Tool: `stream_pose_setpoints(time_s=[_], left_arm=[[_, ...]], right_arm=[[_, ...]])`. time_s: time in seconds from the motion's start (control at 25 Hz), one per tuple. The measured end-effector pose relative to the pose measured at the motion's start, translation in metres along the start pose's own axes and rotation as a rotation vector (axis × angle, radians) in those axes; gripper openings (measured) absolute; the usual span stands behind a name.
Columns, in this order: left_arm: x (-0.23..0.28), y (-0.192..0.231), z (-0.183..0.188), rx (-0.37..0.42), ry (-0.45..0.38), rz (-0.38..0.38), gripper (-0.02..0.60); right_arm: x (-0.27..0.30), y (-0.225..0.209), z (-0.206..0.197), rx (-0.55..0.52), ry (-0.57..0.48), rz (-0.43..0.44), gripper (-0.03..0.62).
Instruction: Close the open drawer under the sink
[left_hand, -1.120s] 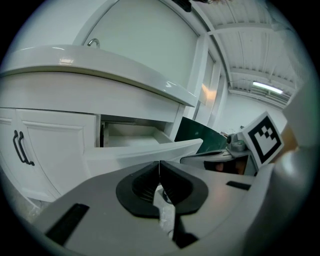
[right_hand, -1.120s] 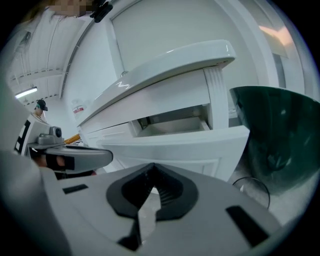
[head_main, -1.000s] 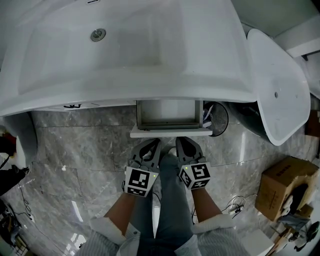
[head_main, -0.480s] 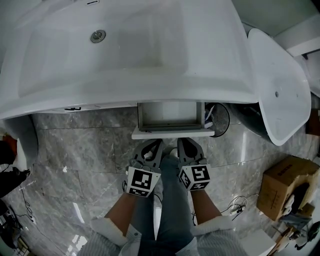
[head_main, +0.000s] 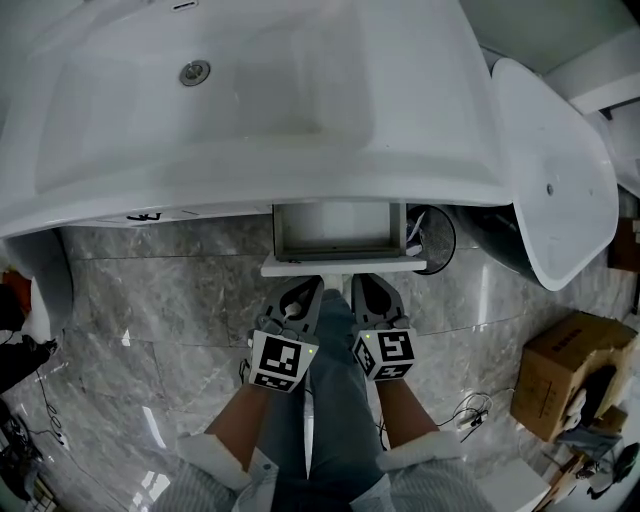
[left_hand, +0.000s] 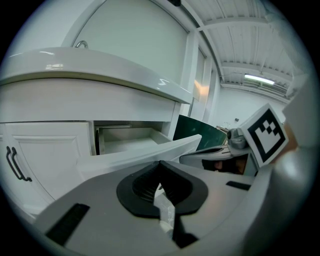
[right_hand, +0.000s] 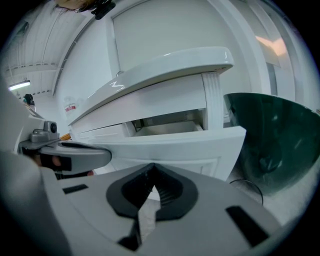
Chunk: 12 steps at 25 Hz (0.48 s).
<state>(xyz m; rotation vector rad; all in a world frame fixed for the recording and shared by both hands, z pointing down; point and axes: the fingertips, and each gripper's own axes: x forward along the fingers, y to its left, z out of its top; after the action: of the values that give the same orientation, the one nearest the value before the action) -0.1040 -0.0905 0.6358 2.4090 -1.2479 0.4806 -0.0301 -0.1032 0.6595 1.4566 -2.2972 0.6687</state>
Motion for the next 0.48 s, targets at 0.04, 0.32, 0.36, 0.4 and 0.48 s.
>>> stream_pose_setpoints(time_s=[0.04,0.32,0.36,0.4,0.48], left_arm=[[0.0002,-0.0006,0.0003,0.003,0.001,-0.002,0.015],[0.0042,0.0032,0.0055,0.02,0.001,0.001,0.015],[0.0048,0.0044,0.0061,0.021,0.003,0.002,0.015],[0.0052,0.0049,0.0065,0.024,0.004,0.003,0.015],[0.0061,0.0056,0.0076,0.03,0.004,0.003,0.015]], right_arm=[[-0.0007,-0.0006,-0.0004,-0.004,0.003,-0.002,0.009],[0.004,-0.0022,0.0072,0.002,-0.007,-0.015,0.009],[0.0051,-0.0024,0.0075,0.001,-0.005,-0.014,0.009],[0.0056,-0.0026,0.0076,0.0,-0.004,-0.013,0.009],[0.0062,-0.0033,0.0082,-0.002,-0.007,-0.014,0.009]])
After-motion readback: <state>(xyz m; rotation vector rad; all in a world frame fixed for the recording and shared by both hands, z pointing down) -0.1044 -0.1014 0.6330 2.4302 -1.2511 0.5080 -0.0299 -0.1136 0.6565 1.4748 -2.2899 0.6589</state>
